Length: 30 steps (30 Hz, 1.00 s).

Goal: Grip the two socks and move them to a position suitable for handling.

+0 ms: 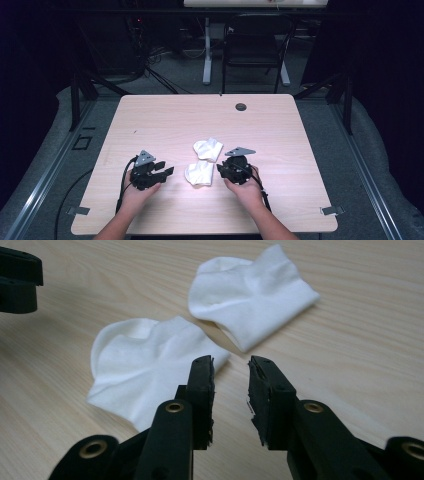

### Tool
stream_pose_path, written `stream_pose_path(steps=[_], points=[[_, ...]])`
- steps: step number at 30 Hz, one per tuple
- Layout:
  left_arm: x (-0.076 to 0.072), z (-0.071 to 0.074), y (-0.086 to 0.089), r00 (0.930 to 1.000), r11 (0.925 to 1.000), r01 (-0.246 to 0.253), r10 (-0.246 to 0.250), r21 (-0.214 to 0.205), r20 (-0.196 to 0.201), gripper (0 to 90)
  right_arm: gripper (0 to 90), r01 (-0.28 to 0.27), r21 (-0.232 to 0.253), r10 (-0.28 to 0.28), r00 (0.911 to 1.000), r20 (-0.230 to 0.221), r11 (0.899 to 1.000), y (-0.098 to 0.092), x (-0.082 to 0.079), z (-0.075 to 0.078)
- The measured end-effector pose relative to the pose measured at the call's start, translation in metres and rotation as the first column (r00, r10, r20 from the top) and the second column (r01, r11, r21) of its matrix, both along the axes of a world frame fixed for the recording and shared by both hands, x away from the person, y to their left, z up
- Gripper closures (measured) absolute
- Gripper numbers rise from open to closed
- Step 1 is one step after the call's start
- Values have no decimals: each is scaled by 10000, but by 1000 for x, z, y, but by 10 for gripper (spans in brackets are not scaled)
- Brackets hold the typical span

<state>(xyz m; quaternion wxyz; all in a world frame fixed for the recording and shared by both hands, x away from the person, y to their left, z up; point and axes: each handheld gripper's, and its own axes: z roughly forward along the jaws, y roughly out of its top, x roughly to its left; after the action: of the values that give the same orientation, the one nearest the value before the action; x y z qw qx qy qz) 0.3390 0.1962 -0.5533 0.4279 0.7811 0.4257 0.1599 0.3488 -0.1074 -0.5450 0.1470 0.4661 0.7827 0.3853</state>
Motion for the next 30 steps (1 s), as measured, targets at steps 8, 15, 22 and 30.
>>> stream_pose_path(steps=[8, 15, 22, 30], points=[[-2, 3, 5, 10000, 9998, -71, 72, -168, 62, 558, 785, -505, -272, 503, 9987, -85, 9984, 35, 6, -1], [-2, 1, 3, 10000, 9999, -31, 31, -165, -30, 554, 790, -494, -370, 480, 9981, -382, 9981, 51, 14, -16], [-3, 0, 0, 9999, 9999, 88, -89, -139, -90, 554, 794, -758, -767, 720, 9961, -515, 9942, 57, 14, -26], [-6, -1, -5, 9995, 9991, 295, -299, -290, -119, 555, 810, -1177, -767, 1156, 9928, -320, 9901, 57, 2, -31]])
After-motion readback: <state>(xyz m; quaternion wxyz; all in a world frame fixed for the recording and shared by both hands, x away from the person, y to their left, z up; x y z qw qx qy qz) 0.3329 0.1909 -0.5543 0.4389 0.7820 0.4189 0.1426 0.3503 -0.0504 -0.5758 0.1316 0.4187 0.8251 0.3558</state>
